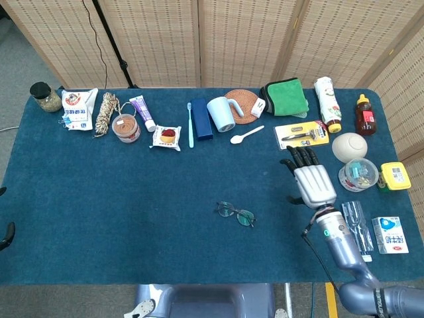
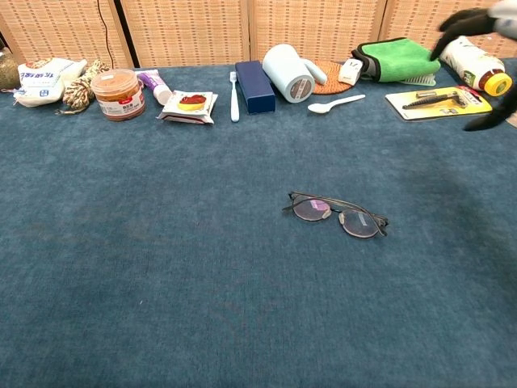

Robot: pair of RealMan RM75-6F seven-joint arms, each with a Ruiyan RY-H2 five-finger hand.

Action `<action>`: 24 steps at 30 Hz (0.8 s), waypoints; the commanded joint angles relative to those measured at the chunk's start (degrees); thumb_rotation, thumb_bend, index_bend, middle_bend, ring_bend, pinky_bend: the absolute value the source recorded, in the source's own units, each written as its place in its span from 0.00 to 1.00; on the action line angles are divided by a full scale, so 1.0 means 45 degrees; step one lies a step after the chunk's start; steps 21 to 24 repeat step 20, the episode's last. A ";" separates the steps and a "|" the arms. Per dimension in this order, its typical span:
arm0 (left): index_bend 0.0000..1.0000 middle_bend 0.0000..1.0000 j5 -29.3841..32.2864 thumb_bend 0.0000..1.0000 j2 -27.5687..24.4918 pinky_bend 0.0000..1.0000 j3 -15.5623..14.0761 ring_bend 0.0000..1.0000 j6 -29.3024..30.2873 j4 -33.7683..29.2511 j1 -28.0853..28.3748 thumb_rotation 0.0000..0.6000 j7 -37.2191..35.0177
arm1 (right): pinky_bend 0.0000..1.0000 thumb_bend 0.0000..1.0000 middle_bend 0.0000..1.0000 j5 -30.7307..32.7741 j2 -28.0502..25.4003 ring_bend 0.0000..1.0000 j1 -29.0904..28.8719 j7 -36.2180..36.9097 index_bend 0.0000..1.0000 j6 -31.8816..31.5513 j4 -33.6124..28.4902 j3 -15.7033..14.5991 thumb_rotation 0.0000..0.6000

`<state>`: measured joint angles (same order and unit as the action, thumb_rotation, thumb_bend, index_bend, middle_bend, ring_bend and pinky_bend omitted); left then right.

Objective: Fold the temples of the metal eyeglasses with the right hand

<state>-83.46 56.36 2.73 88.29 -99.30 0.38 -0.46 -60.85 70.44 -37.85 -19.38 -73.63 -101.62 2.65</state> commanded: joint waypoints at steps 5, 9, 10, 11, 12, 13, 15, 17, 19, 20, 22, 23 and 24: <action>0.12 0.00 -0.0206 0.45 0.0589 0.00 0.0106 0.00 0.0621 0.0661 -0.0200 0.94 -0.0206 | 0.00 0.09 0.06 -0.0660 -0.0623 0.00 0.2119 0.0468 0.22 -0.1978 -0.0381 -0.0623 1.00; 0.12 0.00 -0.0085 0.45 0.0617 0.00 0.0060 0.00 0.0508 0.0746 -0.0231 0.94 -0.0141 | 0.00 0.09 0.06 -0.0857 -0.0799 0.00 0.2878 0.0587 0.21 -0.2532 -0.0498 -0.0702 1.00; 0.12 0.00 -0.0066 0.45 0.0626 0.00 0.0059 0.00 0.0496 0.0748 -0.0235 0.93 -0.0143 | 0.00 0.09 0.06 -0.0890 -0.0851 0.00 0.3029 0.0604 0.21 -0.2592 -0.0522 -0.0734 1.00; 0.12 0.00 -0.0062 0.45 0.0632 0.00 0.0052 0.00 0.0493 0.0751 -0.0244 0.93 -0.0140 | 0.00 0.09 0.06 -0.0913 -0.0911 0.00 0.3170 0.0617 0.21 -0.2640 -0.0549 -0.0759 1.00; 0.12 0.00 -0.0057 0.45 0.0635 0.00 0.0033 0.00 0.0491 0.0751 -0.0263 0.93 -0.0117 | 0.00 0.09 0.06 -0.0901 -0.1005 0.00 0.3396 0.0640 0.21 -0.2760 -0.0595 -0.0786 1.00; 0.12 0.00 -0.0053 0.45 0.0633 0.00 0.0024 0.00 0.0503 0.0740 -0.0280 0.93 -0.0097 | 0.00 0.09 0.06 -0.0941 -0.1062 0.00 0.3543 0.0655 0.21 -0.2846 -0.0641 -0.0800 1.00; 0.12 0.00 -0.0013 0.45 0.0627 0.00 0.0012 0.00 0.0518 0.0709 -0.0321 0.93 -0.0088 | 0.00 0.09 0.06 -0.1020 -0.1158 0.00 0.3851 0.0712 0.21 -0.3045 -0.0667 -0.0819 1.00; 0.12 0.00 0.0017 0.45 0.0610 0.00 0.0006 0.00 0.0521 0.0695 -0.0349 0.93 -0.0083 | 0.00 0.09 0.06 -0.1105 -0.1238 0.00 0.4132 0.0768 0.21 -0.3183 -0.0662 -0.0802 1.00; 0.12 0.00 0.0029 0.45 0.0589 0.00 -0.0017 0.00 0.0510 0.0710 -0.0375 0.93 -0.0063 | 0.00 0.09 0.06 -0.1127 -0.1305 0.00 0.4391 0.0880 0.21 -0.3300 -0.0636 -0.0727 1.00; 0.12 0.00 0.0036 0.45 0.0586 0.00 -0.0026 0.00 0.0499 0.0710 -0.0384 0.93 -0.0063 | 0.00 0.09 0.06 -0.1127 -0.1324 0.00 0.4484 0.0929 0.21 -0.3336 -0.0618 -0.0675 1.00; 0.12 0.00 0.0036 0.45 0.0586 0.00 -0.0026 0.00 0.0499 0.0710 -0.0384 0.93 -0.0063 | 0.00 0.09 0.06 -0.1127 -0.1324 0.00 0.4484 0.0929 0.21 -0.3336 -0.0618 -0.0675 1.00; 0.12 0.00 0.0036 0.45 0.0586 0.00 -0.0026 0.00 0.0499 0.0710 -0.0384 0.93 -0.0063 | 0.00 0.09 0.06 -0.1127 -0.1324 0.00 0.4484 0.0929 0.21 -0.3336 -0.0618 -0.0675 1.00; 0.12 0.00 0.0036 0.45 0.0586 0.00 -0.0026 0.00 0.0499 0.0710 -0.0384 0.93 -0.0063 | 0.00 0.09 0.06 -0.1127 -0.1324 0.00 0.4484 0.0929 0.21 -0.3336 -0.0618 -0.0675 1.00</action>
